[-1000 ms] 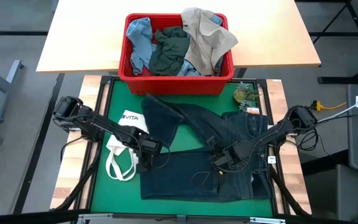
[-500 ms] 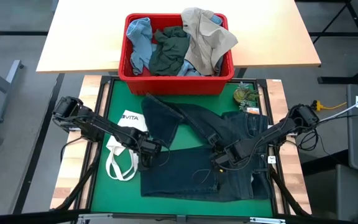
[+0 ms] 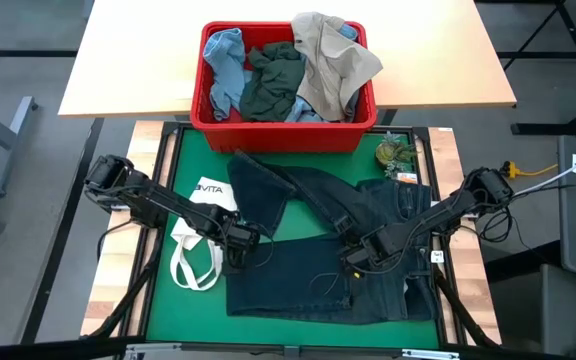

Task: Fold laundry
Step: Fold the dark blue pants

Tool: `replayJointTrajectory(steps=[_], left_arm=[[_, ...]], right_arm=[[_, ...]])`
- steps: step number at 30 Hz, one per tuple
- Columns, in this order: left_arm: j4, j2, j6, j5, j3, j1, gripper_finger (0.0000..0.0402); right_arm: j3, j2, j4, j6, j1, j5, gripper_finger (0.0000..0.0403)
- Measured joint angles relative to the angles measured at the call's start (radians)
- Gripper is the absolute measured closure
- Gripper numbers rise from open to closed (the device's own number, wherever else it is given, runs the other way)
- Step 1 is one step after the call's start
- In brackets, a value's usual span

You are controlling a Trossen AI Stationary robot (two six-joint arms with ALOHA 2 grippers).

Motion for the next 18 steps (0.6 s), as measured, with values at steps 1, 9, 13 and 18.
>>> replayJointTrajectory(steps=[1,9,13,18], left_arm=[[-0.004,0.000,0.009,0.016,0.013,0.000,0.0276],[-0.030,0.000,0.052,0.063,0.152,0.011,0.0296],[-0.023,0.000,0.021,0.102,0.187,-0.013,0.0304],[0.070,-0.001,-0.083,0.099,0.172,-0.086,0.0312]], right_arm=[[0.011,0.000,-0.020,-0.003,0.000,0.000,0.0243],[0.199,-0.003,-0.256,0.017,0.000,-0.027,0.0240],[0.270,-0.003,-0.295,0.093,0.001,-0.164,0.0242],[0.266,0.001,-0.175,0.151,0.047,-0.234,0.0242]])
